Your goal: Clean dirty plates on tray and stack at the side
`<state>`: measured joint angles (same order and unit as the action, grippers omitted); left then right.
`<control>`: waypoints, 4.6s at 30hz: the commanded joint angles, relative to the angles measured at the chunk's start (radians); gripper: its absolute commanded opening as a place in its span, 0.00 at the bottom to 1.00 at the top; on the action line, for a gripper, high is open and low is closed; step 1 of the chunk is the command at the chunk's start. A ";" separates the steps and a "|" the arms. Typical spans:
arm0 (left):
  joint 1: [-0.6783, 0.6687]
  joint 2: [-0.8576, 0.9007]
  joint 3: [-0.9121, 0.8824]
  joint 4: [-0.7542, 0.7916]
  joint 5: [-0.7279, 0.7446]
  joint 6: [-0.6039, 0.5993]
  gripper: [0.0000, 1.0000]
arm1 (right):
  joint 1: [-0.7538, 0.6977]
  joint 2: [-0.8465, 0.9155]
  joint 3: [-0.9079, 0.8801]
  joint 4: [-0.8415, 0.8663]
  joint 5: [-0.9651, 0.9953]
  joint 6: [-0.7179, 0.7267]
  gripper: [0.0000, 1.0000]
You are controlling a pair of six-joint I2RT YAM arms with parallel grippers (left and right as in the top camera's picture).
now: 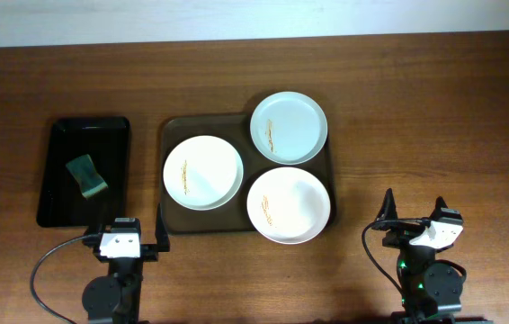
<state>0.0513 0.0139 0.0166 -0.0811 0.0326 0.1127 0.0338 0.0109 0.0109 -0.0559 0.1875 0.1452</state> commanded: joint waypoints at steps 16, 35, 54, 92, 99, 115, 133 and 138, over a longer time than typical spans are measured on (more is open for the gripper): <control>-0.005 -0.008 -0.008 0.001 -0.010 0.017 0.99 | 0.005 -0.006 -0.005 -0.006 0.030 -0.007 0.98; -0.005 -0.008 -0.008 0.002 -0.010 0.017 0.99 | 0.005 -0.006 -0.005 0.011 0.041 -0.006 0.98; -0.005 0.455 0.578 -0.193 0.193 -0.100 0.99 | 0.005 0.115 0.595 -0.359 -0.388 -0.034 0.98; 0.279 1.653 1.443 -0.964 0.024 -0.225 0.94 | 0.621 2.336 1.919 -0.892 -0.257 0.370 0.27; 0.279 1.741 1.443 -0.959 -0.034 -0.225 0.94 | 0.621 2.354 1.883 -0.904 -0.270 0.415 0.04; 0.279 2.047 1.443 -0.696 -0.238 -0.304 0.37 | 0.621 2.354 1.883 -0.886 -0.269 0.417 0.05; 0.179 2.045 1.337 -0.560 0.062 -0.216 0.01 | 0.578 2.354 1.883 -0.892 -0.537 0.409 0.04; 0.172 1.962 1.539 -0.713 0.182 -0.137 0.01 | 0.509 2.354 1.883 -0.871 -0.651 0.357 0.04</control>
<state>0.2226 2.0296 1.4654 -0.7578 0.1646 -0.0822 0.5560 2.3558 1.9011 -0.9394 -0.4168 0.5228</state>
